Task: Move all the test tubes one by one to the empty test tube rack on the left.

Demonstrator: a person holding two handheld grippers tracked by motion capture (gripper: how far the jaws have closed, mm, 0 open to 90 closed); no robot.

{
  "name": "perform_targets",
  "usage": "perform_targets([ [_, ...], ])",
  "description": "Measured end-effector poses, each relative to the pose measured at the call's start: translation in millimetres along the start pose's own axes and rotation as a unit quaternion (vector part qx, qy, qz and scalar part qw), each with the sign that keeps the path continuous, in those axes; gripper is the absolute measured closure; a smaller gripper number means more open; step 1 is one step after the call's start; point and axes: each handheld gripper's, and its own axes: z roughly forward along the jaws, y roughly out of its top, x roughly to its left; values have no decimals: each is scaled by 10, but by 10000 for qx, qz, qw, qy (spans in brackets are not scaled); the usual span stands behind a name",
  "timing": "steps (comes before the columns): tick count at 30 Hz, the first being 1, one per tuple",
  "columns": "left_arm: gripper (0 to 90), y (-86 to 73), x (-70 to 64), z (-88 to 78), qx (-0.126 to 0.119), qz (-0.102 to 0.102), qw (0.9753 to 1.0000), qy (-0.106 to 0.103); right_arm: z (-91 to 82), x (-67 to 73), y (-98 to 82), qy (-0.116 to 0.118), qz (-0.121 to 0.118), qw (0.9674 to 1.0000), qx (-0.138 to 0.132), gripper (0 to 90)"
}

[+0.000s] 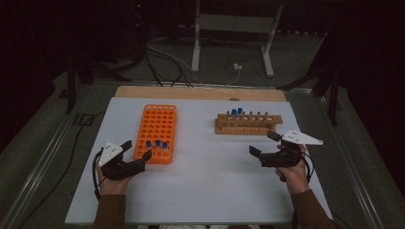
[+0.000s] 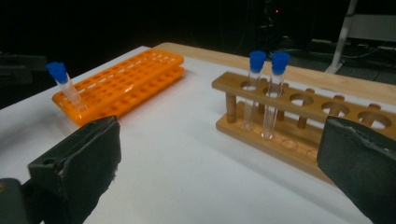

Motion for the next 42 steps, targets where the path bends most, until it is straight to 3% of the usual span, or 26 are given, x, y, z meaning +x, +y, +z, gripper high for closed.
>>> perform_targets([
  [4,8,-2,5,-18,36,-17,9999,102,5,-8,98,-67,-10,10000,-65,0],
  [18,7,-58,40,-5,76,-82,9997,218,178,-23,444,-120,-64,9999,-56,0],
  [33,7,-73,50,1,70,-109,9997,203,479,-64,623,-268,-130,9995,94,0],
  [42,7,-77,47,11,87,-110,9997,187,664,-204,639,-487,-60,9985,245,54],
])
